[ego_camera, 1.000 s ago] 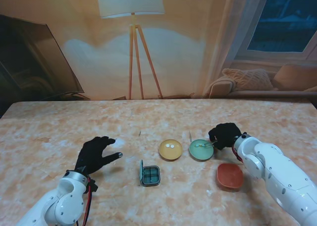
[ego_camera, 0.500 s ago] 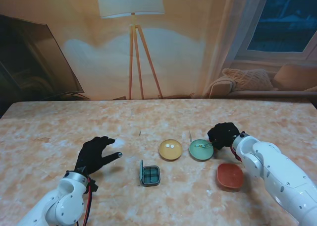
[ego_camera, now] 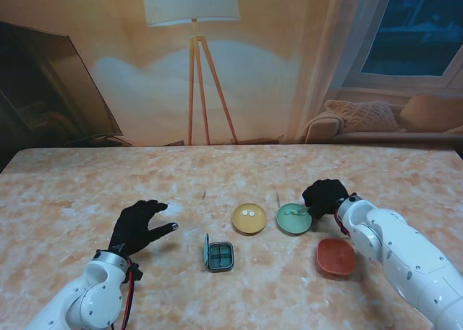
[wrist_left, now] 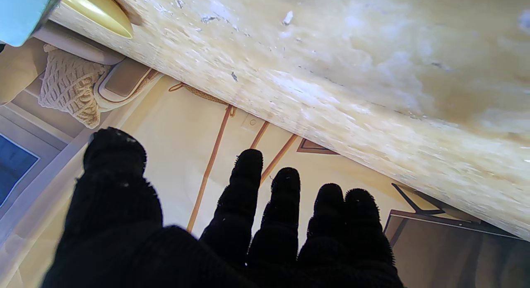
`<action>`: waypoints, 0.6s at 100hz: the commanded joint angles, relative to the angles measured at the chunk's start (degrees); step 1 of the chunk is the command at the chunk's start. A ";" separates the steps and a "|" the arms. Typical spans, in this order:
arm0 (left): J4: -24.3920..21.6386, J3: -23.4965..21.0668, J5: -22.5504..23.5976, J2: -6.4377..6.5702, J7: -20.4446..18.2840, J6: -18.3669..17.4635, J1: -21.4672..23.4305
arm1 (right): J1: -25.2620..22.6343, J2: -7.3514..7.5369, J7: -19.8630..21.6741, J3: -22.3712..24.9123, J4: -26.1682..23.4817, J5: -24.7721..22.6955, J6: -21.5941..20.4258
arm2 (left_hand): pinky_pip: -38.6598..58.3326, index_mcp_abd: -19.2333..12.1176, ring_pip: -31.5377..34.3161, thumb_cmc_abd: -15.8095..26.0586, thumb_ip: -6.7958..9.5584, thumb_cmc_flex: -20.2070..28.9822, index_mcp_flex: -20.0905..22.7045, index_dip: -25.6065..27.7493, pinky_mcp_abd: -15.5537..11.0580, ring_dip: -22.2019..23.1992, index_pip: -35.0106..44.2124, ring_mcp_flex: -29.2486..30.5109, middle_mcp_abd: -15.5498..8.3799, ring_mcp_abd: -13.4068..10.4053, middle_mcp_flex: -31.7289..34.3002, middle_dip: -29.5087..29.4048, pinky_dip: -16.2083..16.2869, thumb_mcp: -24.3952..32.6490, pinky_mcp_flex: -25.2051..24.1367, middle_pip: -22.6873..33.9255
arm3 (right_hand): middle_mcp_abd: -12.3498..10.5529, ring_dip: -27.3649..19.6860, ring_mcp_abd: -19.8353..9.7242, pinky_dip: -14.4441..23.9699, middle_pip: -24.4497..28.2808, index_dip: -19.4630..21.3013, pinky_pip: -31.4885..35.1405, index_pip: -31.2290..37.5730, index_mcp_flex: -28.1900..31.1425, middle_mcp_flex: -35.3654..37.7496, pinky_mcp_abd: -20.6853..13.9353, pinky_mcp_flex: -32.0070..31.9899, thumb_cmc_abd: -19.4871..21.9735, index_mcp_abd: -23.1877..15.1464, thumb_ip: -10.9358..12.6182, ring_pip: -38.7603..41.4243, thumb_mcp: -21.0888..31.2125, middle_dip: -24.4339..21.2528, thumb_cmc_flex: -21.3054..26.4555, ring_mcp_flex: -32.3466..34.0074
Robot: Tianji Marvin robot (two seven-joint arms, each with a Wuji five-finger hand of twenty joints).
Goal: Refill the pill box with tweezers
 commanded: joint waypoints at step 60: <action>0.18 -0.13 -0.66 -0.24 -0.74 0.08 0.66 | -0.27 -1.16 -1.84 -0.17 1.07 1.92 -0.23 | 1.01 1.09 0.79 1.80 0.91 0.87 0.91 -1.05 -3.24 0.63 0.02 -0.73 -0.65 -0.76 -0.19 0.23 0.56 -0.59 -0.77 0.61 | 5.84 -1.72 2.03 0.97 -0.10 1.16 1.84 8.52 7.00 7.31 -15.81 6.28 -8.45 -7.18 3.33 4.96 8.88 2.23 3.07 3.04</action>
